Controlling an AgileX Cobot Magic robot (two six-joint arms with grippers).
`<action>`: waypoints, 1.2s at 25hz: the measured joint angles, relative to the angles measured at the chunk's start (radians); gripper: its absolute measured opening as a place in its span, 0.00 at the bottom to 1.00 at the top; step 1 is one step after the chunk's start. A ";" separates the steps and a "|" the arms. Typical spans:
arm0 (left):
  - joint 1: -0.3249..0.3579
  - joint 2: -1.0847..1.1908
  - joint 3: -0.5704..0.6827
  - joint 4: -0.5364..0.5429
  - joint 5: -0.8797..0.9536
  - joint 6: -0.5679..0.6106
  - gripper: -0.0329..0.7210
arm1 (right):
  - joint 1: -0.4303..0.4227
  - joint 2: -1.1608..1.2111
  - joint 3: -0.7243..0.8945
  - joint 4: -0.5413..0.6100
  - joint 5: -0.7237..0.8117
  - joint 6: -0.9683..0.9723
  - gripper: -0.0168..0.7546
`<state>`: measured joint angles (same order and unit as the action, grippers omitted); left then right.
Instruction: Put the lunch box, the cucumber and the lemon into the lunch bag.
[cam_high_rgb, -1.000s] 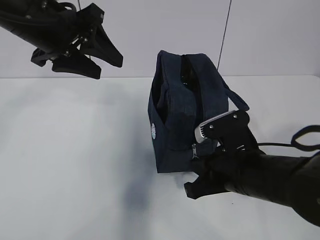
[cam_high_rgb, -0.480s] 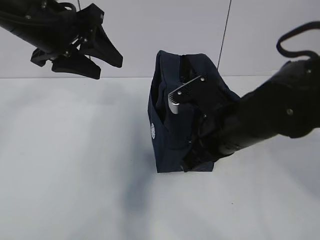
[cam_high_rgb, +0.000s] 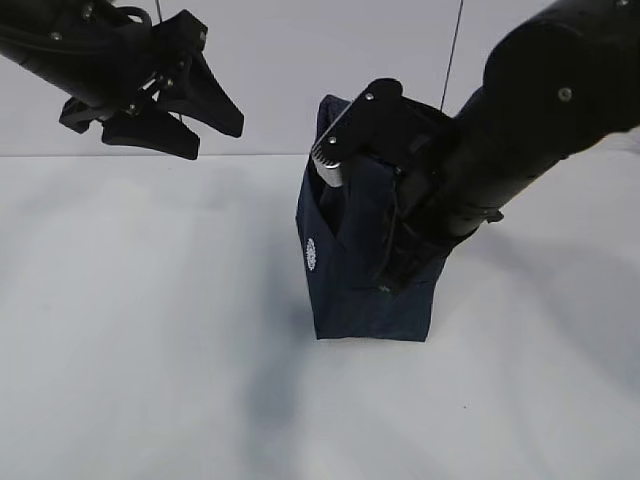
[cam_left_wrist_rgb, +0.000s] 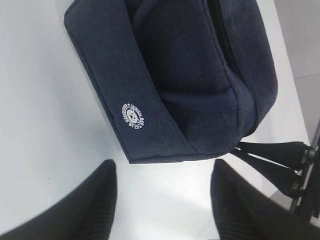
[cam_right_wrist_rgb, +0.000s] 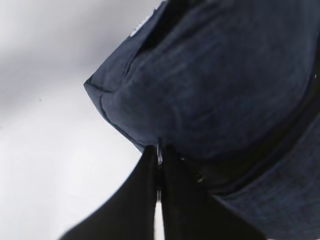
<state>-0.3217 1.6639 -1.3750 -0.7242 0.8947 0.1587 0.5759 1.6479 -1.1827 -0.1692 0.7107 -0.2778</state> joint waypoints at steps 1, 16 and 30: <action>0.000 0.000 0.000 0.000 0.000 0.000 0.62 | 0.000 0.000 -0.013 0.017 0.016 -0.043 0.03; 0.000 0.000 0.000 0.020 0.000 0.057 0.62 | 0.000 0.000 -0.225 0.348 0.214 -0.499 0.03; 0.044 0.000 0.000 -0.009 0.085 0.342 0.62 | -0.084 0.108 -0.356 0.500 0.270 -0.508 0.03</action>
<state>-0.2775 1.6639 -1.3750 -0.7329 0.9802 0.5009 0.4920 1.7560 -1.5385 0.3313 0.9805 -0.7858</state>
